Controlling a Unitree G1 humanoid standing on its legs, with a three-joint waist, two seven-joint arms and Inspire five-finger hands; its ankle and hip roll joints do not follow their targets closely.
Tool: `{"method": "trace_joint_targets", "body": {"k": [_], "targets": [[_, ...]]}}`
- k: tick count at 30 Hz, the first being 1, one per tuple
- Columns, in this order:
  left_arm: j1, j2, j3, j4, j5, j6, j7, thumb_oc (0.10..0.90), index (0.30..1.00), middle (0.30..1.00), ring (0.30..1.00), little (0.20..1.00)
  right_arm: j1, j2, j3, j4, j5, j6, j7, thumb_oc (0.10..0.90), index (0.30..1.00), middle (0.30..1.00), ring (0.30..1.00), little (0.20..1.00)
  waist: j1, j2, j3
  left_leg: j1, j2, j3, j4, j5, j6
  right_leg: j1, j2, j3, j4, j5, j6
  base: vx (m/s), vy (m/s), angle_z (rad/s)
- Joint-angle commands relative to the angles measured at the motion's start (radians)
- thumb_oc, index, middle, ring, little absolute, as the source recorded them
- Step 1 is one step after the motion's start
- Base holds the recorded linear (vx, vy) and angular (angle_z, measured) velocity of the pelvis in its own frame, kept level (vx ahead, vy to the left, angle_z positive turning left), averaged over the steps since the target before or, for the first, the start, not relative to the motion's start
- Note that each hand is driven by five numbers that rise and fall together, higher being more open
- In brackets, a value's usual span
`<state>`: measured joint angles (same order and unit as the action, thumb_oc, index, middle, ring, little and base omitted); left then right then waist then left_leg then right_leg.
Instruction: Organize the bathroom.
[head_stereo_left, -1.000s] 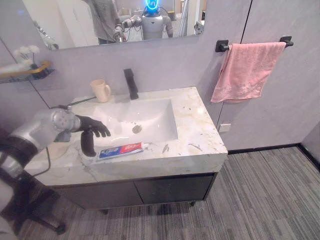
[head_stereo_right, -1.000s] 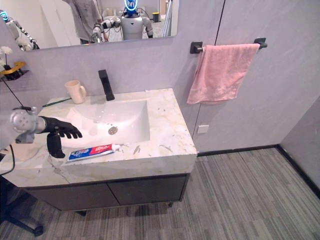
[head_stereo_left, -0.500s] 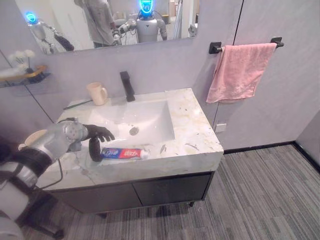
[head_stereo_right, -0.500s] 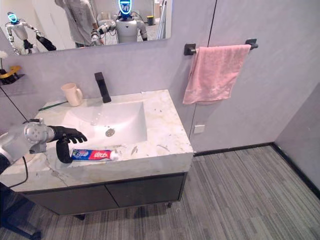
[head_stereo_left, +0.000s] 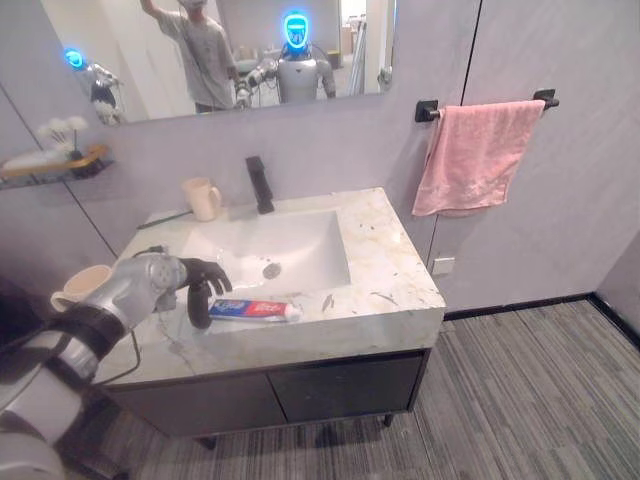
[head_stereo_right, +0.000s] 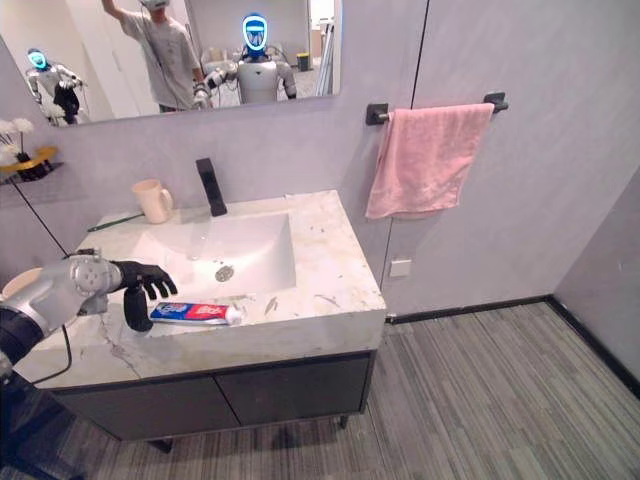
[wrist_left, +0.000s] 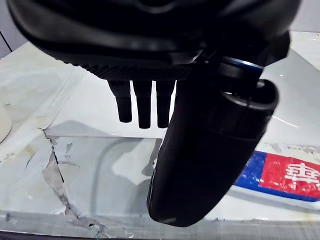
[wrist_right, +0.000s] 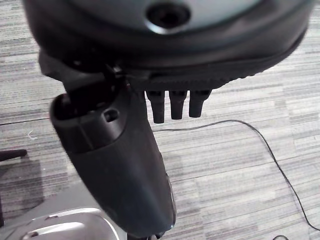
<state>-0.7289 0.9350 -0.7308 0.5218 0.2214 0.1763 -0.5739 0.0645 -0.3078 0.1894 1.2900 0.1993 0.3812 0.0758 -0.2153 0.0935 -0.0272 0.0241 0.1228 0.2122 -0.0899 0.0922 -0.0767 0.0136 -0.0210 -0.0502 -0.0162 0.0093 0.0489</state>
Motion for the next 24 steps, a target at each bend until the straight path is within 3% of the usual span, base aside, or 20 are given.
{"method": "trace_joint_targets", "body": {"k": [1,15,22,24], "targets": [[-0.076,-0.056,0.104,0.107,0.067,0.015,0.15,0.4,0.3,0.3,0.3,0.3,-0.02,0.001,0.033,0.0,-0.052,0.031,-0.005,0.8,0.9,0.9,0.9,0.9,-0.045,-0.025,0.039,0.045,0.004,0.069,0.031,-0.097,0.034,-0.005,-0.02,-0.066,0.065,-0.06,0.079,0.0,0.0,0.0],[-0.032,-0.136,0.1,0.166,0.11,0.04,0.22,0.4,0.3,0.3,0.3,0.3,-0.024,0.011,0.051,-0.003,-0.072,0.039,-0.002,0.8,0.9,0.9,0.9,0.9,-0.052,-0.029,0.038,0.042,0.013,0.081,0.039,-0.096,0.033,-0.001,-0.023,-0.076,0.071,-0.068,0.079,0.0,-0.002,-0.04],[-0.024,-0.156,0.124,0.159,-0.004,0.006,0.363,0.4,0.3,0.3,0.3,0.3,-0.021,0.016,0.057,-0.006,-0.068,0.04,-0.004,0.8,0.9,0.9,0.9,0.9,-0.051,-0.033,0.034,0.041,0.015,0.081,0.033,-0.094,0.032,0.001,-0.026,-0.081,0.065,-0.067,0.081,0.0,0.0,0.0],[-0.028,-0.159,0.139,0.134,-0.036,0.025,0.388,0.4,0.3,0.3,0.3,0.3,-0.017,0.02,0.059,-0.006,-0.063,0.037,-0.009,0.8,0.9,0.9,0.9,0.9,-0.047,-0.036,0.033,0.037,0.017,0.08,0.037,-0.093,0.031,0.001,-0.027,-0.083,0.067,-0.067,0.08,0.0,0.0,0.0]]}}
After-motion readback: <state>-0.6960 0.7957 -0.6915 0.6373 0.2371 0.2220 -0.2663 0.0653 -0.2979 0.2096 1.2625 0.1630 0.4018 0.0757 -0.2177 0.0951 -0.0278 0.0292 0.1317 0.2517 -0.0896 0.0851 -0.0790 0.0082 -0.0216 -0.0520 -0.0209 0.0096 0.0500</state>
